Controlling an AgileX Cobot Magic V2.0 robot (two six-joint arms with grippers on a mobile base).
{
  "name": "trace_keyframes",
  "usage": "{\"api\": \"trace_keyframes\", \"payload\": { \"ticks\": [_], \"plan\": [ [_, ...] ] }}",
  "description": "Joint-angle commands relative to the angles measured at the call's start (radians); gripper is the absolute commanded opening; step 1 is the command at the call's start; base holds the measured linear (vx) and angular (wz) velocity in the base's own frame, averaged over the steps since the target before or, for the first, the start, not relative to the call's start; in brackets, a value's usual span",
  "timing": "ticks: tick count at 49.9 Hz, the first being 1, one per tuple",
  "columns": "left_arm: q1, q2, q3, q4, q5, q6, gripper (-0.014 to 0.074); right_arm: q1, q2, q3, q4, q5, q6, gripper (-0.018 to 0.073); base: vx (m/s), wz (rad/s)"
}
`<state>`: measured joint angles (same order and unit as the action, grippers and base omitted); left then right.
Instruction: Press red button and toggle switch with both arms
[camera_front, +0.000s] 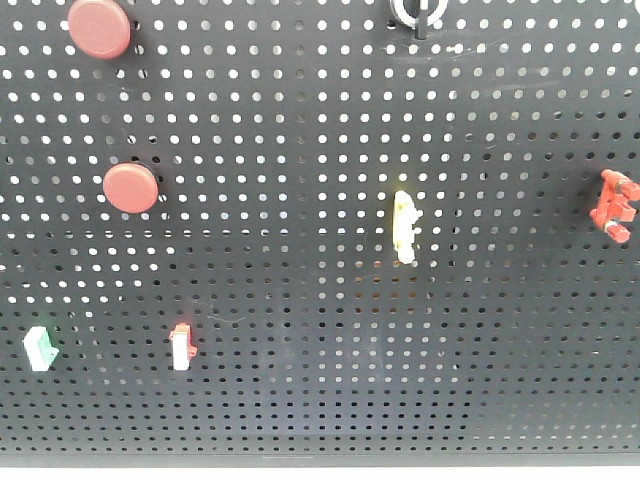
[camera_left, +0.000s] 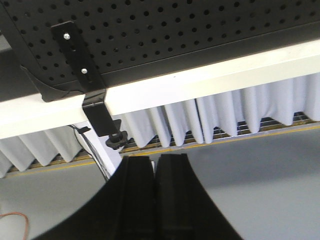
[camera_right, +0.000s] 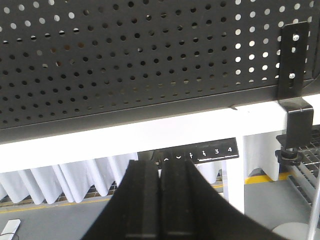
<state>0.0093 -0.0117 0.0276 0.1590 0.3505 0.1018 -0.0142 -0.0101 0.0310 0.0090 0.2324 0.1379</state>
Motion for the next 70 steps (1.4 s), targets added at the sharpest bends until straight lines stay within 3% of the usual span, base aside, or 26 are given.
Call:
{"api": "trace_keyframes", "payload": {
  "ticks": [1,9,16,23,35,40,44,48,58,64,70],
  "plan": [
    [0.000,-0.004,0.027,0.043,-0.082,0.016,0.0002,-0.007,-0.016,0.010,-0.004,-0.097,-0.004,0.0000,0.00,0.00],
    [0.000,-0.004,0.027,0.056,-0.109,0.018,0.0002,-0.007,-0.016,0.010,-0.009,-0.179,-0.004,0.0000,0.00,0.00],
    [0.000,-0.004,0.027,0.054,-0.215,0.006,0.0002,-0.007,-0.016,0.010,-0.009,-0.241,-0.004,0.0000,0.00,0.00],
    [0.000,-0.004,0.027,0.026,-0.437,-0.042,0.0002,-0.007,-0.016,0.008,-0.009,-0.305,-0.004,0.0000,0.00,0.00],
    [0.000,-0.004,0.026,0.029,-0.876,-0.051,0.0002,-0.007,-0.016,-0.066,-0.009,-0.374,-0.004,0.0000,0.00,0.00],
    [0.001,-0.004,0.021,-0.033,-0.982,-0.073,0.0002,-0.007,-0.012,-0.128,-0.009,-0.370,-0.004,0.0000,0.00,0.00],
    [0.001,-0.004,-0.002,-0.082,-0.987,-0.128,0.0002,-0.007,0.011,-0.190,-0.009,-0.367,-0.004,0.0000,0.00,0.00],
    [0.001,-0.004,-0.060,-0.081,-0.947,-0.162,0.0002,-0.007,0.048,-0.256,-0.034,-0.367,-0.008,0.0000,0.00,0.00],
    [0.001,0.070,-0.361,0.022,-0.723,-0.212,0.0002,-0.007,0.206,-0.455,-0.209,-0.377,-0.007,0.0000,0.00,0.00],
    [0.001,0.189,-0.552,0.106,-0.682,-0.238,0.0002,-0.007,0.343,-0.594,-0.285,-0.395,-0.006,0.0000,0.00,0.00],
    [0.001,0.323,-0.697,0.137,-0.667,-0.268,0.0002,-0.007,0.464,-0.699,-0.293,-0.433,-0.006,0.0000,0.00,0.00]
  ]
}}
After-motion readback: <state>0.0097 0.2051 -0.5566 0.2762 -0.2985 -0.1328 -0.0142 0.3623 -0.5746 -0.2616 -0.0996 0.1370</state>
